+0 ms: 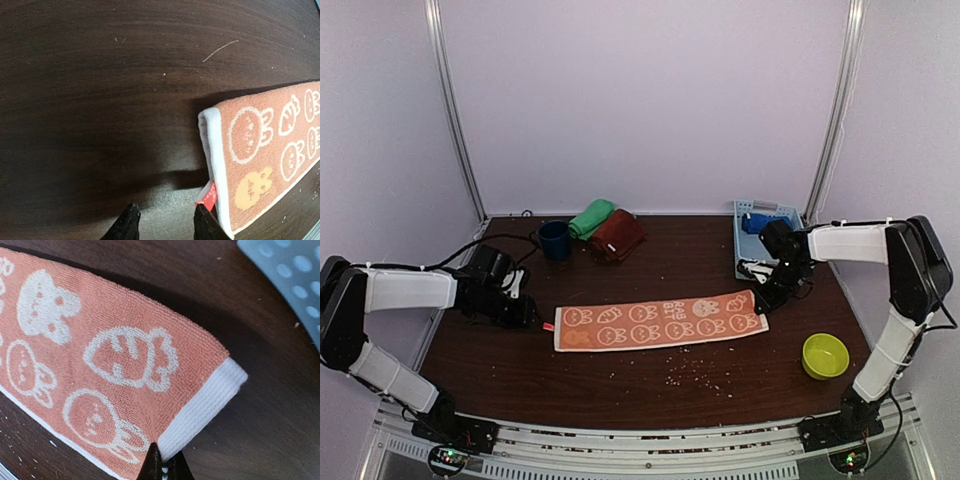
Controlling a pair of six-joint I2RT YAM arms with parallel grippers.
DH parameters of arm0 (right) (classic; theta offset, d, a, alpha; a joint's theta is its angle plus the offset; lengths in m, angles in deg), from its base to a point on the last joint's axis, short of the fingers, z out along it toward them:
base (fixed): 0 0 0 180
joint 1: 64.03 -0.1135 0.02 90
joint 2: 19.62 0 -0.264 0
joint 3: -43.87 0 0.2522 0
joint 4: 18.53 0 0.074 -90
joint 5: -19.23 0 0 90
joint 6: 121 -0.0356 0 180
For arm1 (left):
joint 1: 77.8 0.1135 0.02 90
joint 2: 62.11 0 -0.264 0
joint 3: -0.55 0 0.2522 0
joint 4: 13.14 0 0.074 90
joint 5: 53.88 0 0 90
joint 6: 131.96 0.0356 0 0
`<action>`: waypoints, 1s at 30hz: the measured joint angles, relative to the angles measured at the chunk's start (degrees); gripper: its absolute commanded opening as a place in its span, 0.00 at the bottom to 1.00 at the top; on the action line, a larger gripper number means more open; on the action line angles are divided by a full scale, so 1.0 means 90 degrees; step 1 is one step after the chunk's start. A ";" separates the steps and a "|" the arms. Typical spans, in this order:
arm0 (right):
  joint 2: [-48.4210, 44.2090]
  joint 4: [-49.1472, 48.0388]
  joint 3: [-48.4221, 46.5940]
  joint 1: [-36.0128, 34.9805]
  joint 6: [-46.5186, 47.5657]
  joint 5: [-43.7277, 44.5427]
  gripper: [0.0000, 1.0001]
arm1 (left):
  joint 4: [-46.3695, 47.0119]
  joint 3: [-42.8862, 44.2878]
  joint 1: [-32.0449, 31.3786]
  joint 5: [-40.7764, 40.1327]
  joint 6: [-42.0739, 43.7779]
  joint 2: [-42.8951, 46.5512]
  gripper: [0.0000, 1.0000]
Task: Roll the towels
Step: Pick up the towel from the center of the board.
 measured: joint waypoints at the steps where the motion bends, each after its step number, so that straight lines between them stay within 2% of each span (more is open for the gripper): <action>1: -0.0143 0.0029 0.0000 0.0046 0.0036 -0.0012 0.00 | -0.0005 0.0000 0.0000 0.0002 0.0000 -0.0005 0.39; 7: -0.0852 0.0204 0.0000 0.0221 0.0209 -0.0039 0.00 | -0.0041 -0.0022 -0.0005 0.0015 0.0002 -0.0010 0.38; 20: -0.1013 0.1035 -0.0406 0.0818 0.0661 -0.0199 0.00 | -0.0046 -0.0085 -0.0510 0.0034 -0.0007 -0.0328 0.37; 30: -0.1141 0.1719 -0.1348 0.0687 0.0969 -0.1739 0.00 | 0.0350 0.0257 -0.1052 0.0036 -0.0117 -0.0848 0.37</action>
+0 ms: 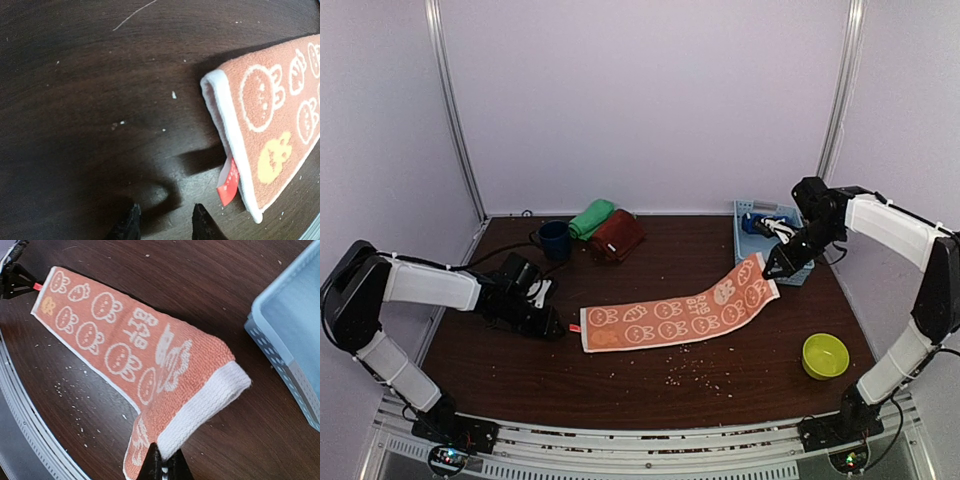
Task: Roll the towels
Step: Pick up the towel from the center of the board, then fold the towel at the center of the board.
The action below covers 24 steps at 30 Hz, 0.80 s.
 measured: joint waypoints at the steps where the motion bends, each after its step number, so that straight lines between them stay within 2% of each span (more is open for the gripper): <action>1: 0.0017 0.0027 -0.0080 -0.0085 0.0005 -0.0136 0.00 | 0.0032 0.0027 -0.0041 -0.0002 -0.0010 -0.0034 0.37; 12: 0.0750 0.0131 -0.0512 -0.0969 -0.0005 -0.1008 0.00 | 0.0044 0.0063 -0.0114 -0.0010 -0.0104 -0.0070 0.36; 17: 0.1362 0.0121 -0.1042 -0.1433 -0.0107 -0.1528 0.00 | 0.0068 0.0063 -0.0114 -0.0007 -0.0131 -0.0083 0.37; 24: 0.2142 -0.0311 -0.1525 -0.2050 -0.0585 -0.2040 0.00 | 0.0318 0.0053 -0.0126 0.0007 -0.0194 -0.0146 0.37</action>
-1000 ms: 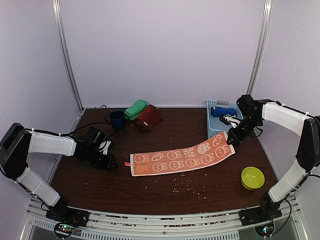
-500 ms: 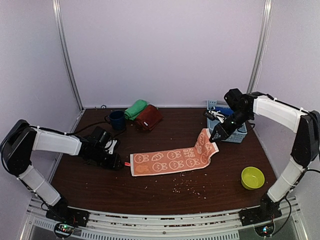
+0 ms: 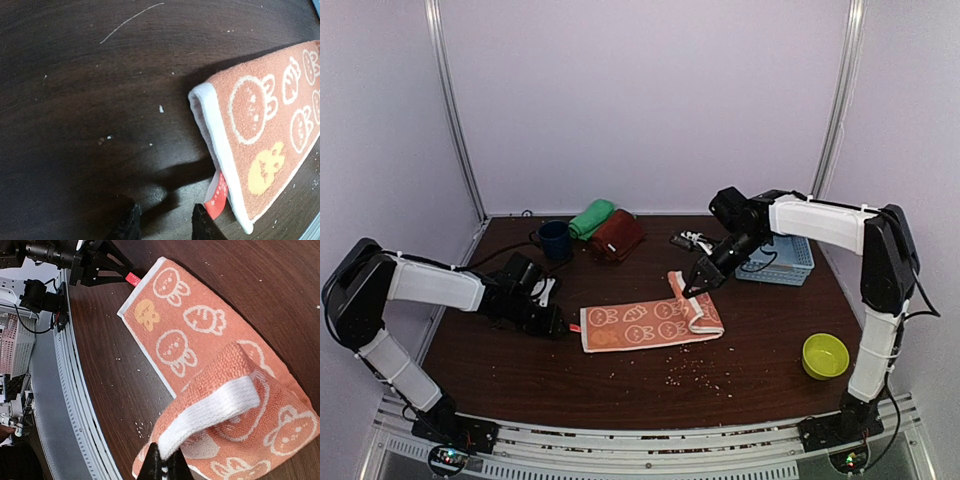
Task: Roll the towels
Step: Fold the towel at the center of the board.
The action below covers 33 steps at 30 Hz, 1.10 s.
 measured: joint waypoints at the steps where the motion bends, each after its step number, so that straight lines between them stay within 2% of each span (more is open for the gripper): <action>1: 0.0087 -0.0097 -0.0024 -0.0075 -0.0109 -0.0053 0.00 | 0.0051 -0.0010 0.0000 0.0005 -0.0007 -0.0007 0.36; 14: 0.1144 -0.1222 -0.0386 -0.0889 -0.1491 -0.0272 0.00 | 0.0653 -0.0236 -0.0007 0.0294 -0.0141 -0.0022 0.36; 25: 0.1664 -0.2016 -0.0770 -0.1209 -0.2630 0.0138 0.00 | 0.1112 -0.0294 -0.0180 0.0697 -0.0143 -0.0189 0.36; 33: 0.2127 -0.2222 -0.1297 -0.1469 -0.2977 0.0296 0.00 | 0.1377 -0.0296 -0.0214 0.0816 -0.0146 -0.0308 0.36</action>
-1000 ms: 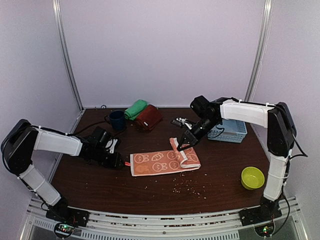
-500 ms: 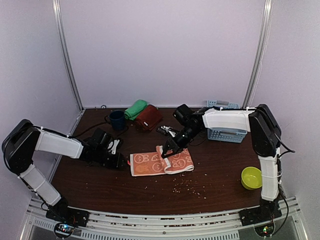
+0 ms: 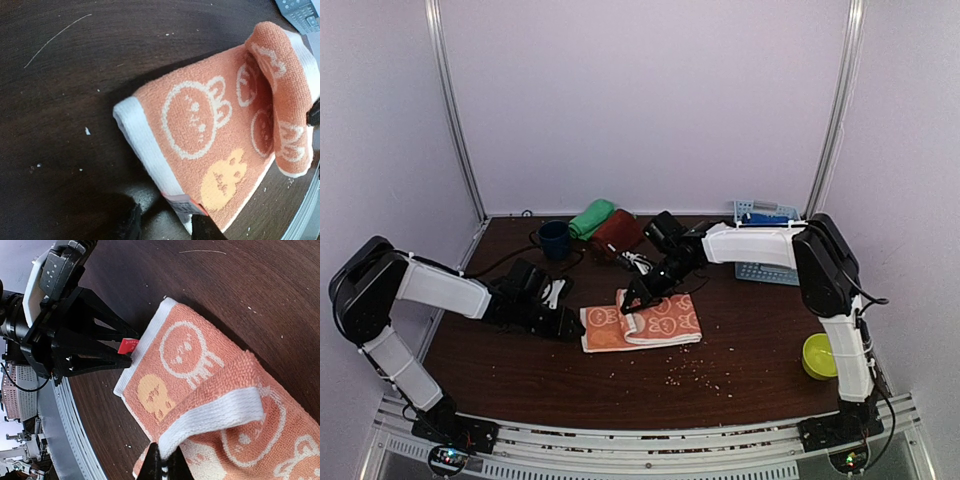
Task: Roll the towels
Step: Fold the towel at the center of the board.
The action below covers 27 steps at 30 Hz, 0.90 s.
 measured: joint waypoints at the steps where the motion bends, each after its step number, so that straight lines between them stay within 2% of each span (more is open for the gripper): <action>1: 0.0034 -0.0002 -0.0056 -0.0029 -0.0002 0.0002 0.00 | 0.0015 -0.0002 0.0000 0.0002 -0.0002 -0.0005 0.36; 11: 0.0148 -0.0007 -0.0216 -0.0231 -0.0015 -0.0005 0.00 | 0.0187 -0.0053 -0.0007 0.0027 -0.0061 -0.0029 0.36; 27: 0.0882 -0.0029 -0.0865 -0.0379 -0.0333 -0.0027 0.00 | 0.0534 -0.0216 -0.0007 0.0061 -0.0119 -0.0029 0.36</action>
